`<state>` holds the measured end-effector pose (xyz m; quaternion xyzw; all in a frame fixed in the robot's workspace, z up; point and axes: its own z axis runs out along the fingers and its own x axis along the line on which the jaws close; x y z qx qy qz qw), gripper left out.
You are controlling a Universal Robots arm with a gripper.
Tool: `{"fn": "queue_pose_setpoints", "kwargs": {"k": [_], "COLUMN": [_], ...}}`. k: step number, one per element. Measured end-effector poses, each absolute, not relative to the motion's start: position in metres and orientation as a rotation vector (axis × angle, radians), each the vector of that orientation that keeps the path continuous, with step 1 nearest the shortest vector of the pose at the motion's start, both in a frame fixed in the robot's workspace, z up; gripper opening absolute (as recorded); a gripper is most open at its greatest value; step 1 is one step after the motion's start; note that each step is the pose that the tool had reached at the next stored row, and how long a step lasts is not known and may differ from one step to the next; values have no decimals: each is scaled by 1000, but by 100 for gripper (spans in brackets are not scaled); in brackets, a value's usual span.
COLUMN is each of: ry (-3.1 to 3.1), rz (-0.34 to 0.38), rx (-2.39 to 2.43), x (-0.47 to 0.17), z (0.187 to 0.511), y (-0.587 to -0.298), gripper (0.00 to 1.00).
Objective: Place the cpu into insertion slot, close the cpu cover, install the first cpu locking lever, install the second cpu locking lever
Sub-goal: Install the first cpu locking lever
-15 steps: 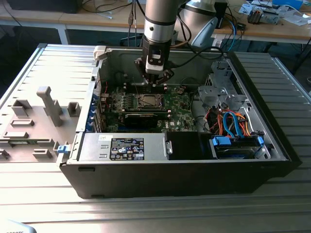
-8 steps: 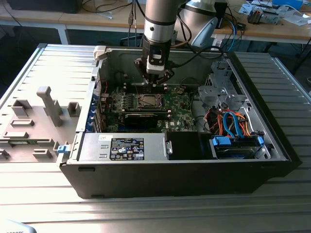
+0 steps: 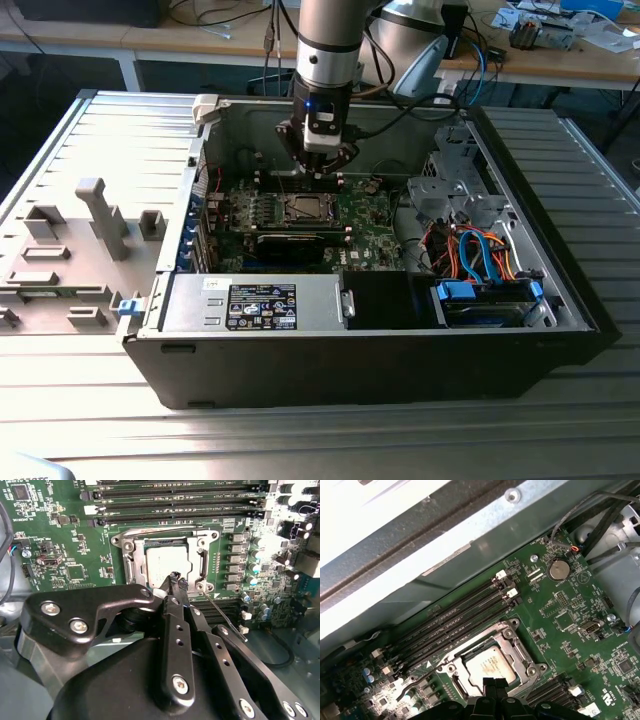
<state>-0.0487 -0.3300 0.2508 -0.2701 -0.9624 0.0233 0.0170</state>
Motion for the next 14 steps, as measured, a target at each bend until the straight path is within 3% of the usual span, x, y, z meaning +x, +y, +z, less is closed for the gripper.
{"fn": "queue_pose_setpoints", "kwargs": {"k": [14], "ry": [-3017], "rz": [74], "rx": [-745], "x": [-49], "z": [251], "y": [-330], "gripper": [11]}}
